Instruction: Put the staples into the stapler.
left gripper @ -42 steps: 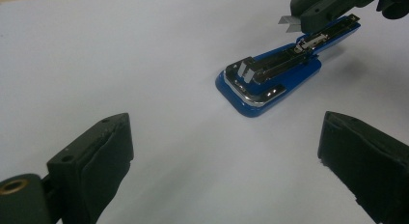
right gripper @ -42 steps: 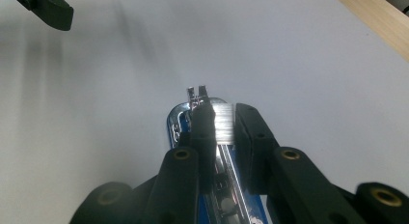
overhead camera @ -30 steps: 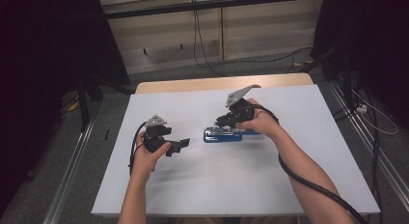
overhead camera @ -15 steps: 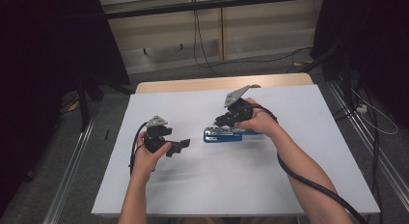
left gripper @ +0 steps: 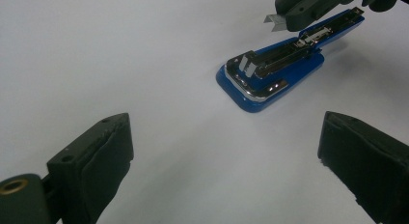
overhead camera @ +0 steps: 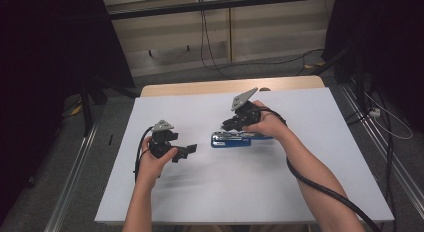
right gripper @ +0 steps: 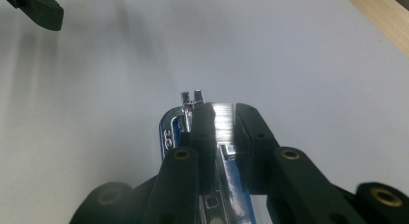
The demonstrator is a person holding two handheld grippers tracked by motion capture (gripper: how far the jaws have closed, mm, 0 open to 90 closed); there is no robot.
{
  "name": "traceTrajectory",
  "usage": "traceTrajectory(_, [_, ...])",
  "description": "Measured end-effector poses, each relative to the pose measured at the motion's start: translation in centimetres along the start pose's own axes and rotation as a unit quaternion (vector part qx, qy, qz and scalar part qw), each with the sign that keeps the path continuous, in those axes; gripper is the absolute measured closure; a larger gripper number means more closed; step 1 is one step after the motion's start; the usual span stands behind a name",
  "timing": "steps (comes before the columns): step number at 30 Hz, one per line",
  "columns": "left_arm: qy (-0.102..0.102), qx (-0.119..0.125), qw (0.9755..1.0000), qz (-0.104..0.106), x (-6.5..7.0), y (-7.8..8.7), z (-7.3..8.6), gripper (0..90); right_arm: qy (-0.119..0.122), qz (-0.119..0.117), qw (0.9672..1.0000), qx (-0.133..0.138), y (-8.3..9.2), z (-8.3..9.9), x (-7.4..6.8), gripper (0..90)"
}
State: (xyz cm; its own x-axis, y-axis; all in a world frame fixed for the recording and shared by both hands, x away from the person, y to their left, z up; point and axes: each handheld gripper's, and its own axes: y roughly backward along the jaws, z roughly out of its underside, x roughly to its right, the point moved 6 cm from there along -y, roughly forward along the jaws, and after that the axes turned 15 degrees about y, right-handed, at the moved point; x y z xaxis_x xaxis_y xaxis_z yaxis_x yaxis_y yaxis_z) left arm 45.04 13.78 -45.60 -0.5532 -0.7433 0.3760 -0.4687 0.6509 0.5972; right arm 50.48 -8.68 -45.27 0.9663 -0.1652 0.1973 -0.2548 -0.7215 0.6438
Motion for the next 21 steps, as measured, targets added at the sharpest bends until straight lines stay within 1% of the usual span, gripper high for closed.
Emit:
traceTrajectory(10, [0.001,0.003,1.0000,0.001,0.0,0.1,-0.1,5.4,0.007,-0.007,0.9999,-0.005,-0.6,-0.1,-0.1,79.3])
traceTrajectory(18, [0.003,0.006,1.0000,0.001,0.0,0.2,-0.1,5.4,0.015,-0.016,0.9997,-0.010,-1.1,-0.1,-0.3,79.3])
traceTrajectory(21, [0.002,0.005,1.0000,0.000,0.0,0.2,-0.1,5.4,0.014,-0.021,0.9996,-0.009,-1.2,0.0,-0.4,79.3])
